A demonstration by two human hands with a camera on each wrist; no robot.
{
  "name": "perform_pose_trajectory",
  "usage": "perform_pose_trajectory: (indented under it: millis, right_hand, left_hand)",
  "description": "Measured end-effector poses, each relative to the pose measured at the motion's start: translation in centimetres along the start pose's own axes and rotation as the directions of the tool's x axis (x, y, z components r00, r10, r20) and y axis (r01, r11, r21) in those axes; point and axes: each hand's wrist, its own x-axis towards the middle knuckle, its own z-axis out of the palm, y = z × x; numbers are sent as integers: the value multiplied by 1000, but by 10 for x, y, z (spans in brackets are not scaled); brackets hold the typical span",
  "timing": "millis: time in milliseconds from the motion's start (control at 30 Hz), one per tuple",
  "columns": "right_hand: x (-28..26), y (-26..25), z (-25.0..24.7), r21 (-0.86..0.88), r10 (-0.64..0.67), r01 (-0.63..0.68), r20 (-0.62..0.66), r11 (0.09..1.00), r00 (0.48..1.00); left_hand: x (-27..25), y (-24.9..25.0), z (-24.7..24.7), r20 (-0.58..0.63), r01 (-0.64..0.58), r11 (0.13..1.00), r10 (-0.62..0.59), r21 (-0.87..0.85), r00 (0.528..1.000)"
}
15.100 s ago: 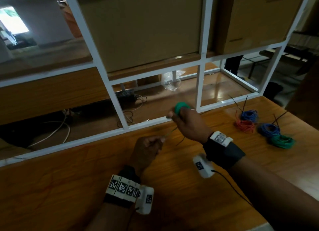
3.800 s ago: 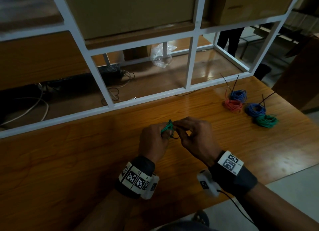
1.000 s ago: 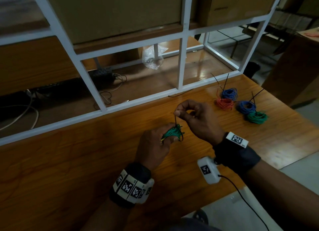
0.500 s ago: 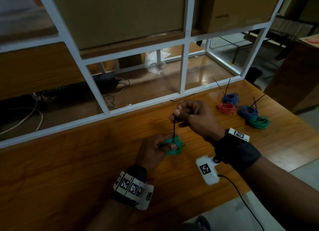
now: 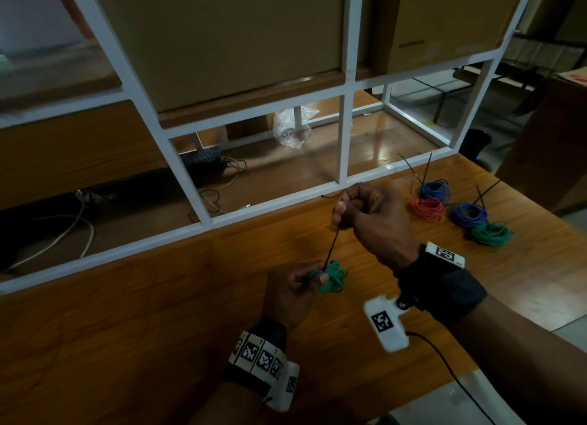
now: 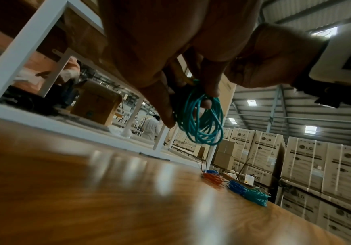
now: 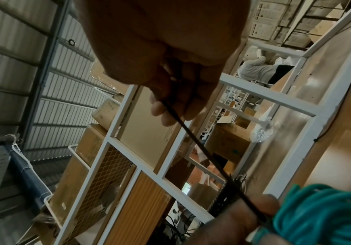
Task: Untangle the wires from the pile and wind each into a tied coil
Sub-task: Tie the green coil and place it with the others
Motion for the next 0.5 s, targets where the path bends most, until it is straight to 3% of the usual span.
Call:
perform_pose_trajectory:
  millis: [100,267,400,500]
  right_hand:
    - [-3,9,2,-54,-2,3,25,999,1000]
    - [-3,12,5,-59,6,-5,21,998,1000]
    - [6,-5,-1,101,16,-22,55,995,998]
    - [10,-6,-15,115,43,-61,150,992,988]
  left_hand:
    - [-1,-8,3,-29,97,995,-98,-23,995]
    - [-1,-8,4,-5,161,987,-161,-27,987]
    - [3,8,3,19,249,938,-252,-239,967]
    - [4,21,6,-21,254,894,-281,-370,960]
